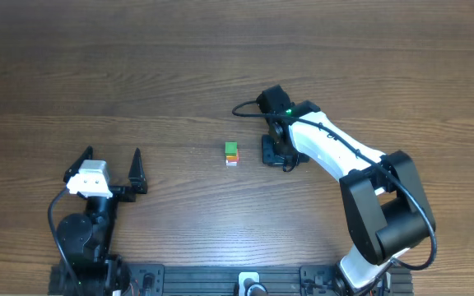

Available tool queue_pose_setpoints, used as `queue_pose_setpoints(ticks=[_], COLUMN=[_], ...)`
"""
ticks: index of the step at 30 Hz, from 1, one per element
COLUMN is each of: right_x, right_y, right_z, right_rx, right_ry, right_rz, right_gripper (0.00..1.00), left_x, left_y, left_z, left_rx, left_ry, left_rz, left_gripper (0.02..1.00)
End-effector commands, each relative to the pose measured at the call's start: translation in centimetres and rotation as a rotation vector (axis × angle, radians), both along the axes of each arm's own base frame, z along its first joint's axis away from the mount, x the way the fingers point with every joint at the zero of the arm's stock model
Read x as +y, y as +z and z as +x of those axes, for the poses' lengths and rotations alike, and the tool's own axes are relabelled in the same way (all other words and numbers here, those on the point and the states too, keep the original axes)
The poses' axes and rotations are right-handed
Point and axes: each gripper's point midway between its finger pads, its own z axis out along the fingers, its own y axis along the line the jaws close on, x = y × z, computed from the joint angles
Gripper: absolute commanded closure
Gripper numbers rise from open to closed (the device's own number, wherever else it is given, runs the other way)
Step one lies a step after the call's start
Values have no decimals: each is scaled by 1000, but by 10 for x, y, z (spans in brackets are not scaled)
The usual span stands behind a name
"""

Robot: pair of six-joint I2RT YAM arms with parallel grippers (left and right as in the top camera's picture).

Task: Stack Cubes

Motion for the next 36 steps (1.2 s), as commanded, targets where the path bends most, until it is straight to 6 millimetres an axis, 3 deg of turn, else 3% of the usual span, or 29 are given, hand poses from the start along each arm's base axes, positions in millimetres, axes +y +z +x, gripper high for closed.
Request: queue_pose_setpoints(ticks=[1, 6, 11, 15, 18, 26, 36], right_x=[5, 14, 37, 60, 74, 114, 122], right_y=[26, 81, 140, 166, 167, 148, 131], right_z=[5, 13, 20, 17, 9, 1, -2], right_rx=[-45, -104, -171, -191, -169, -109, -65], right_ry=[4, 18, 43, 50, 37, 19, -4], right_rz=[23, 51, 60, 60, 46, 38, 27], right_gripper=[840, 858, 869, 875, 875, 882, 882], left_x=[0, 0, 0, 0, 0, 0, 0], left_y=[-1, -1, -1, -1, -1, -1, -1], left_z=[0, 0, 0, 0, 0, 0, 0], left_rx=[-3, -3, -3, -3, -3, -3, -3], left_ry=[-1, -1, -1, -1, -1, -1, -1], left_rz=[4, 4, 4, 4, 4, 4, 4], left_gripper=[18, 18, 18, 20, 18, 18, 18])
